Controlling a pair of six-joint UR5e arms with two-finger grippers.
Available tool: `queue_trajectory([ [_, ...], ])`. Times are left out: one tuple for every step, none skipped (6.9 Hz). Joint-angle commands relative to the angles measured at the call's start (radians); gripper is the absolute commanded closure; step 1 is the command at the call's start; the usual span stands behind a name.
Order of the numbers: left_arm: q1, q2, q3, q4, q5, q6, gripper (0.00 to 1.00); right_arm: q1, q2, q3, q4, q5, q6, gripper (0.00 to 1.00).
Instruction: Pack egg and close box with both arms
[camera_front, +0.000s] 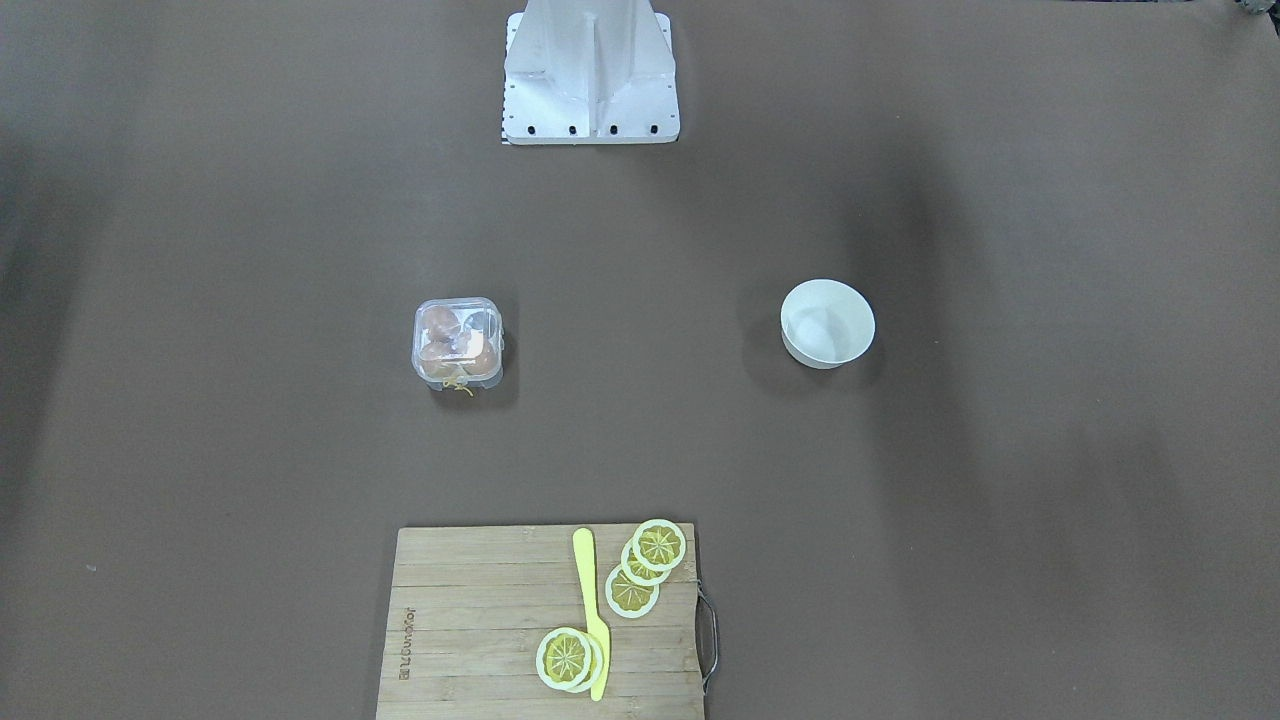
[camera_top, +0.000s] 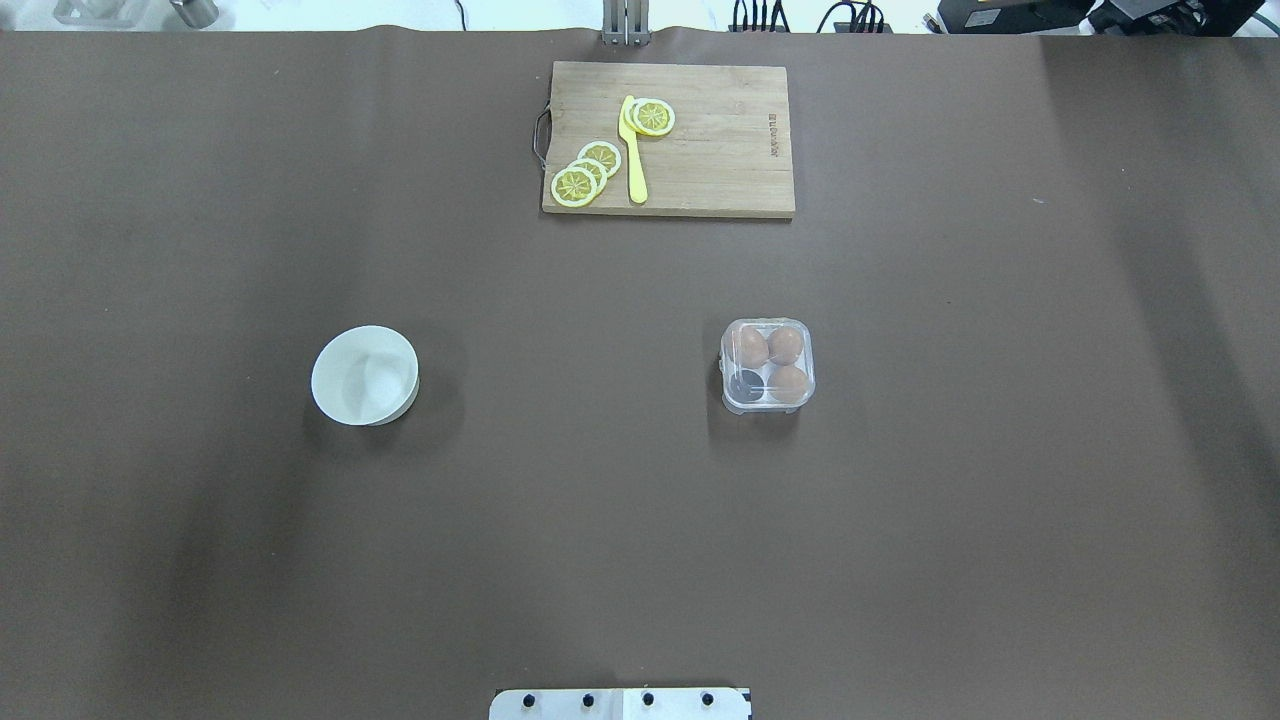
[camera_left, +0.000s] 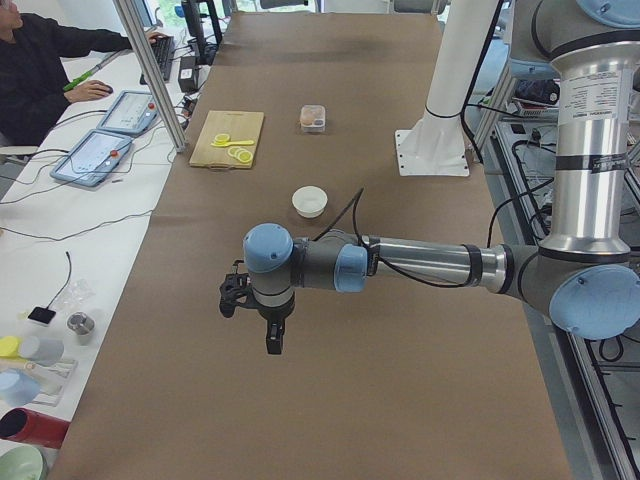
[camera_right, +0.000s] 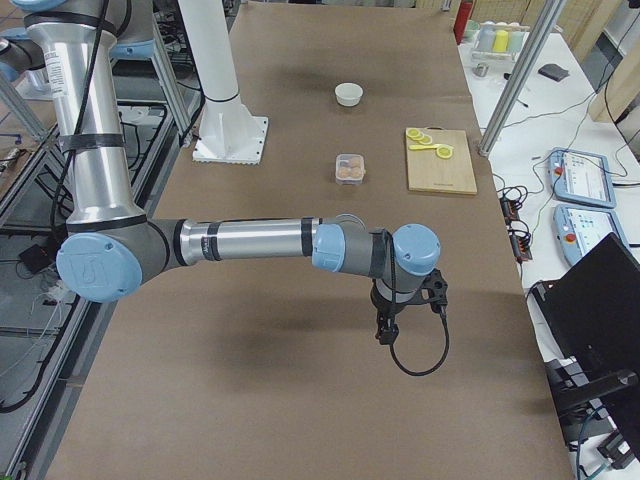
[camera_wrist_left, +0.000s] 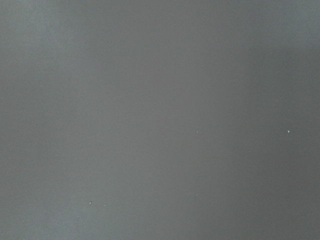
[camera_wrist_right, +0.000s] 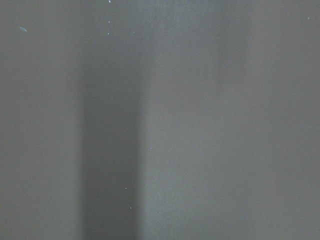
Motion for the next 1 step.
queue_trajectory([
  [0.0,0.001,0.001,0.0,-0.005,0.003,0.02,0.0,0.0,0.001,0.0,0.002,0.0,0.0],
])
